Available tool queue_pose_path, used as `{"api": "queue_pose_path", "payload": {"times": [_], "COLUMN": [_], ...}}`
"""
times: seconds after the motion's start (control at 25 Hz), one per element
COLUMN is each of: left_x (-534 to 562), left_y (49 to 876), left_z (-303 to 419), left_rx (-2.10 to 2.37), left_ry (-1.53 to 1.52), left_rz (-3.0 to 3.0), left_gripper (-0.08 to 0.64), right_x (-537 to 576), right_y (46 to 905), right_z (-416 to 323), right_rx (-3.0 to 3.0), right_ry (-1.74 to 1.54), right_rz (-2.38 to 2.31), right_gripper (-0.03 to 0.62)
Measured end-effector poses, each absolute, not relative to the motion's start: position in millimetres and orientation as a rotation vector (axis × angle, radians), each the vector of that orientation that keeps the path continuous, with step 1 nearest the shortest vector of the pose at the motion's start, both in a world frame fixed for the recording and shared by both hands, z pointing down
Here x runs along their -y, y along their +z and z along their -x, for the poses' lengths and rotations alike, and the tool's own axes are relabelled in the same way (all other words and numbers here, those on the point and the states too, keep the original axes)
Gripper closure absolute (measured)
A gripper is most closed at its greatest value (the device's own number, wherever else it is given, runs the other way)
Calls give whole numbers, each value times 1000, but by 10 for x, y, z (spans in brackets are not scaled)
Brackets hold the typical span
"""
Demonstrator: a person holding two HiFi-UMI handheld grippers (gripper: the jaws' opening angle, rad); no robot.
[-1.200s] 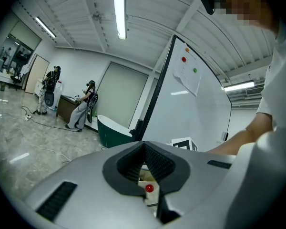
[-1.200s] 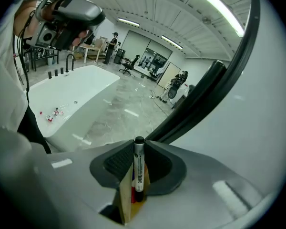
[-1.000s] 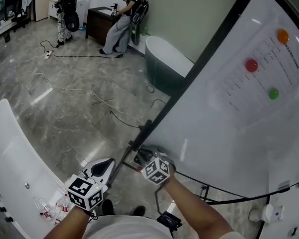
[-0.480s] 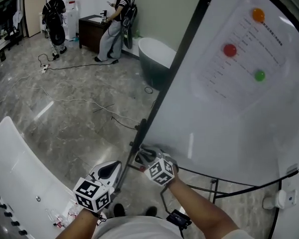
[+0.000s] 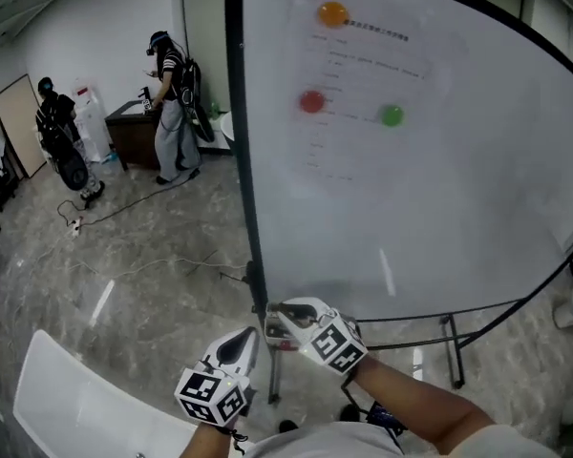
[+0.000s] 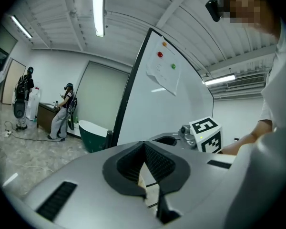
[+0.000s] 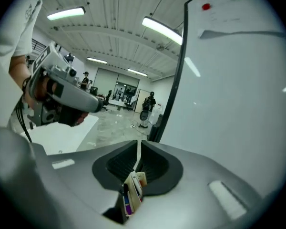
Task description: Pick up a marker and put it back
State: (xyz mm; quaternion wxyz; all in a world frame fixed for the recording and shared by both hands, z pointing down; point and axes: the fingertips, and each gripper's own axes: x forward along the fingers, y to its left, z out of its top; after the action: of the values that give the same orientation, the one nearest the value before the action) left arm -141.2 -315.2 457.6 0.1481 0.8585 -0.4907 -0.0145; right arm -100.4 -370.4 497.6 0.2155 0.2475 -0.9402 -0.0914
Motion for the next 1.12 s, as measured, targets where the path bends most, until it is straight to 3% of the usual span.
{"api": "queue_pose_path", "payload": {"times": [0.48, 1.12], "left_x": [3303, 3296], "left_y": [3989, 3797], "left_z": [1078, 1062], "left_rx": [1477, 1508], "left_ry": [25, 3], "left_rz": [-2587, -2578], "left_gripper": [558, 558], "right_x": [3374, 3301], "right_y": [3904, 3632], "right_z": [577, 537], "right_rx": [2917, 2950], "right_ry": [66, 15], "right_rz": [-836, -920], "right_gripper": [591, 591]}}
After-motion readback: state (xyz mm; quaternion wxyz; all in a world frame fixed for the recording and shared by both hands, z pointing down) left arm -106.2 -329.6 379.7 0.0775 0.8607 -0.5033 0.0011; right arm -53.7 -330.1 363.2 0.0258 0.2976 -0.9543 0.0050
